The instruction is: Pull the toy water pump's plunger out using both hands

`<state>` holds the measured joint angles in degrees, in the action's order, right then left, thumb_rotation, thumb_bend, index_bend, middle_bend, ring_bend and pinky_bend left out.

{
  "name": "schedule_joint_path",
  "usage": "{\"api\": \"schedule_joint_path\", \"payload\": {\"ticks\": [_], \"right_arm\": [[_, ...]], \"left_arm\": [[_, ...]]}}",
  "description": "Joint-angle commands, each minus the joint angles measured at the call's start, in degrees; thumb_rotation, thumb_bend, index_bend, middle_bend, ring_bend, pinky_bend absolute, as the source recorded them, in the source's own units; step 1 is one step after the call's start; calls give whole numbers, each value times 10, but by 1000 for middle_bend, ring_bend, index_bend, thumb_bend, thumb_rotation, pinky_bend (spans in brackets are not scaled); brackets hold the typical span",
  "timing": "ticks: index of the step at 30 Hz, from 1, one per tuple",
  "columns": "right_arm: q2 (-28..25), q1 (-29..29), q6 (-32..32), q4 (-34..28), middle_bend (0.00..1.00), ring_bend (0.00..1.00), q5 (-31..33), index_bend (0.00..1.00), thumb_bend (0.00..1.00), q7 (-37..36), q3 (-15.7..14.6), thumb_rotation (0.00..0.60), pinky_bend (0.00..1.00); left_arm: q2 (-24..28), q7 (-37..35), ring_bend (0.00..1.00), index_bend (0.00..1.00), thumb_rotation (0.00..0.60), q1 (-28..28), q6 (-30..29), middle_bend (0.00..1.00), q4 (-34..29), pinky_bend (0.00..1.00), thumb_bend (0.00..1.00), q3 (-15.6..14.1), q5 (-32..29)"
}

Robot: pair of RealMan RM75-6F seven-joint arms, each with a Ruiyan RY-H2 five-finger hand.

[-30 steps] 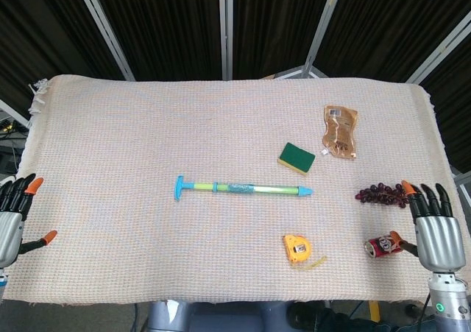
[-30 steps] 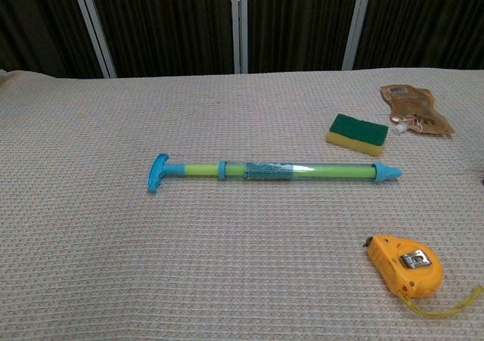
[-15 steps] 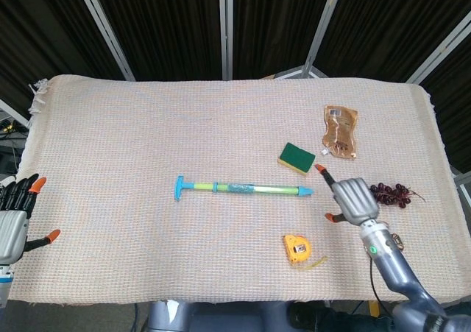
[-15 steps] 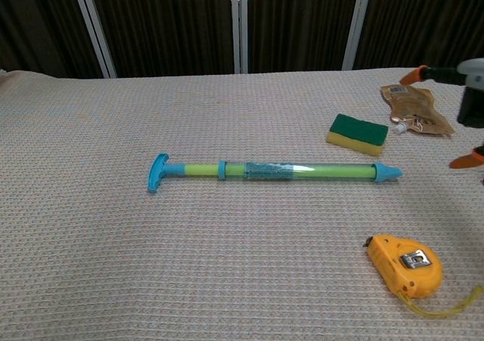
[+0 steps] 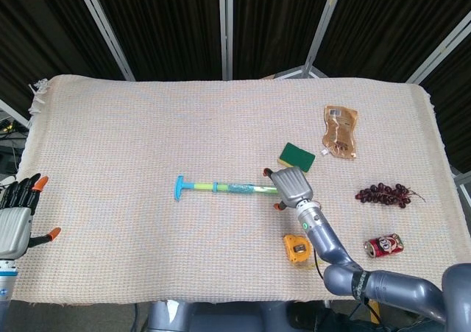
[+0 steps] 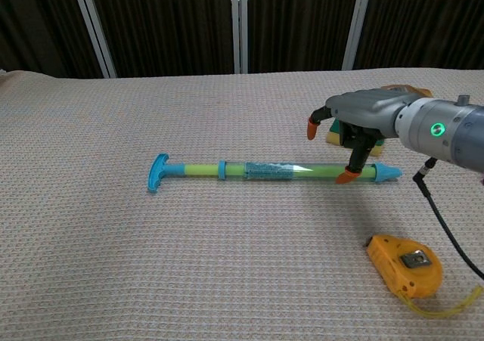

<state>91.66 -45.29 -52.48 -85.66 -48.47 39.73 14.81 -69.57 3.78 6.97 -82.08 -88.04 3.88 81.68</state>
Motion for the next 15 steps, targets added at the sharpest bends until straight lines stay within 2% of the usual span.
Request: {"api": "schedule_joint_path", "payload": {"ticks": [1,15], "right_arm": [[30,-19,-16,32,1000,1000,23,337,0,21,-5,600,1000],[99,-49,-37,115,1000,1000,68,418,63,36,-6,600,1000]], "left_arm": [[-1,-2,0,0,600,1,2,0,2,0,0,1,-2],[0,-6,0,0,600,2,4,0,5,0,0,2,-6]]}}
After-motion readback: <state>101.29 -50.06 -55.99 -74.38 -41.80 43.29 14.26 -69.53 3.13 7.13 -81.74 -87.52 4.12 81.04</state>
